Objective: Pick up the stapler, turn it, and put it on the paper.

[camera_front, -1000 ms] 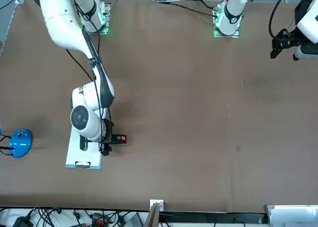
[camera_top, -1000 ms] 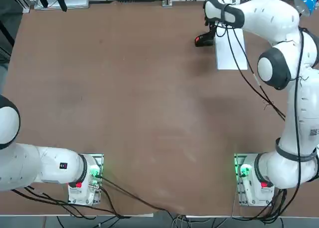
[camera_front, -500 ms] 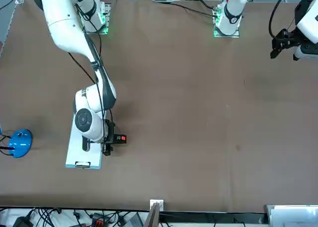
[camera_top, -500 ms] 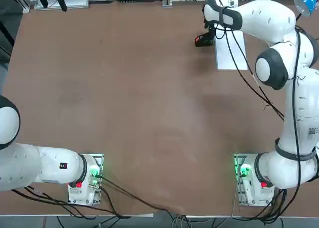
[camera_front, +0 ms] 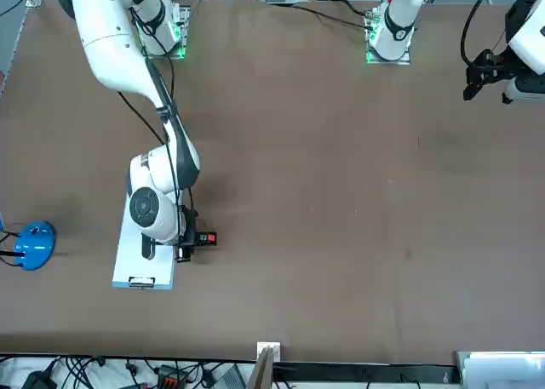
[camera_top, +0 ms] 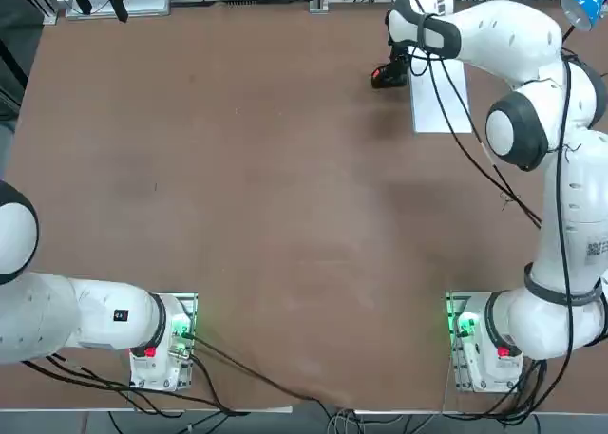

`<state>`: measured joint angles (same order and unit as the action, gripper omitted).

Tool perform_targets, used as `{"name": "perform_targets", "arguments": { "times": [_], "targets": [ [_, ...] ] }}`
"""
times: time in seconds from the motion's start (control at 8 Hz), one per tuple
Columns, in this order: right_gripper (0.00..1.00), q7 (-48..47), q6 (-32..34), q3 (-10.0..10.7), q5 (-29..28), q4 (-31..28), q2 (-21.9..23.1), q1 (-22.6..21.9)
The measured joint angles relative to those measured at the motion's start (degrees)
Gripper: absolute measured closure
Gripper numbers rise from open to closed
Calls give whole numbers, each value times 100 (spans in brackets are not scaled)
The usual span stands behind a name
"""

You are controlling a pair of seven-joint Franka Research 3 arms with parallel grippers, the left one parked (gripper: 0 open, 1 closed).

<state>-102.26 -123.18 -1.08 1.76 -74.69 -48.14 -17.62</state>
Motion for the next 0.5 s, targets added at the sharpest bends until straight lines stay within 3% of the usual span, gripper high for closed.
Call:
{"name": "perform_targets", "arguments": {
  "times": [0.12, 0.5],
  "targets": [
    [59, -1, 7, 3, 0, 0, -3, 0],
    [59, 49, 11, 5, 48, 62, 3, -3]
  ]
}}
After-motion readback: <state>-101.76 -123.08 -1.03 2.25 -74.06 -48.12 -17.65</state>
